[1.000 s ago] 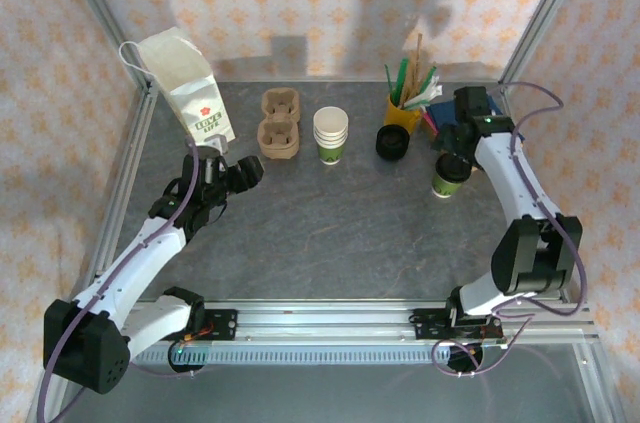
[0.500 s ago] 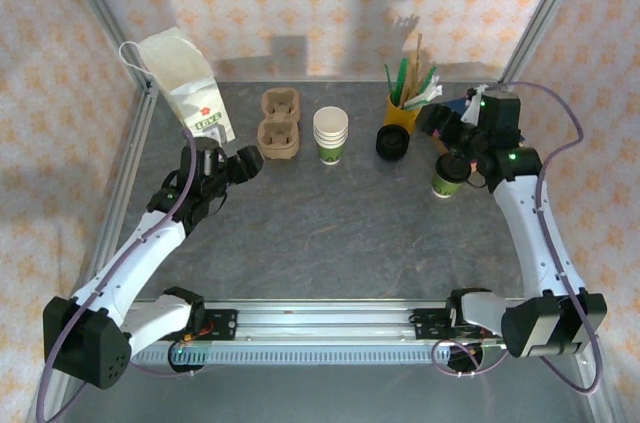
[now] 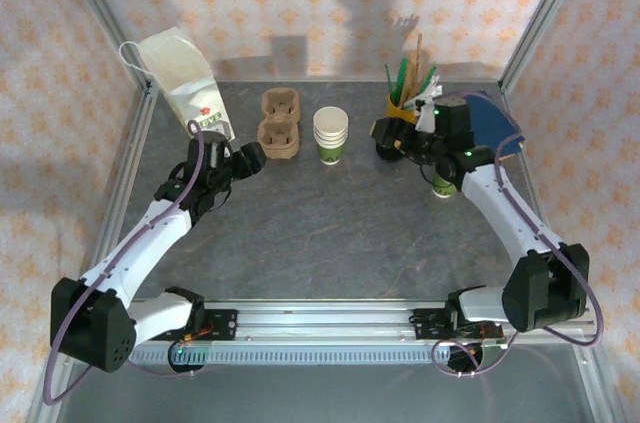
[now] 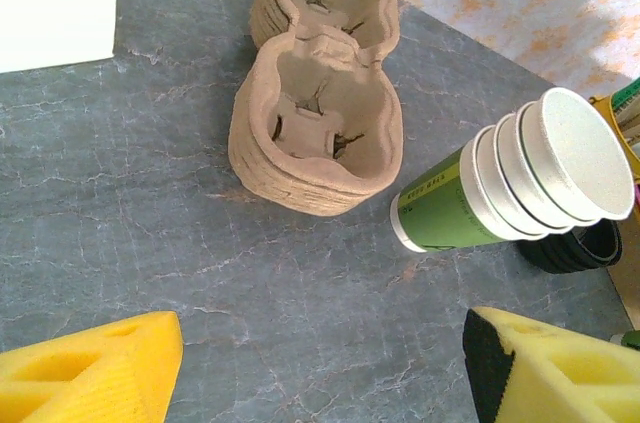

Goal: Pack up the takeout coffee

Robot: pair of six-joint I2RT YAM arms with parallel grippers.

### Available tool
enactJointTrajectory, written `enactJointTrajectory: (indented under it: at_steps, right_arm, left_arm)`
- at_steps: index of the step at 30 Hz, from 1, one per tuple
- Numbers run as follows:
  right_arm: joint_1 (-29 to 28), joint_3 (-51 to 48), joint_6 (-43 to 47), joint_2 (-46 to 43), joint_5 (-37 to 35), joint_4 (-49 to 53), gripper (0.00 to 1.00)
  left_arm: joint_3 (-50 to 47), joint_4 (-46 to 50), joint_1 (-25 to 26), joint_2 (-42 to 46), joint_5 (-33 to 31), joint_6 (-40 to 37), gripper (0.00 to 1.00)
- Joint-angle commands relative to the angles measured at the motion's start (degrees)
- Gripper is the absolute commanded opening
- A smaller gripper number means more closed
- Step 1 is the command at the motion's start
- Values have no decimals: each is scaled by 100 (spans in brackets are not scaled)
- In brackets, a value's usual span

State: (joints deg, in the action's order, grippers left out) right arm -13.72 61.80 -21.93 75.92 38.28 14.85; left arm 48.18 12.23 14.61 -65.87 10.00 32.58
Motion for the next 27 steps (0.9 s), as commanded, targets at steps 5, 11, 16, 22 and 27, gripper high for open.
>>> enactJointTrajectory:
  at_steps: [5, 11, 16, 22, 27]
  right_arm:
    - [-743, -371, 630, -51, -1034, -1374, 91]
    - [-1077, -991, 902, -42, -1409, -2141, 90]
    - [-1229, -1355, 923, -22, -1525, -2559, 89]
    - [-1368, -1740, 983, -142, -1696, -2862, 89]
    - [-1388, -1962, 985, -277, -1728, -3038, 89]
  left_arm:
    - [285, -213, -31, -440, -243, 267, 76]
    - [499, -329, -35, -883, -401, 480, 76]
    - [871, -230, -35, -1342, -695, 547, 76]
    - [1421, 52, -128, -1922, -932, 616, 76]
    - [1827, 259, -204, -2382, -1061, 698, 76]
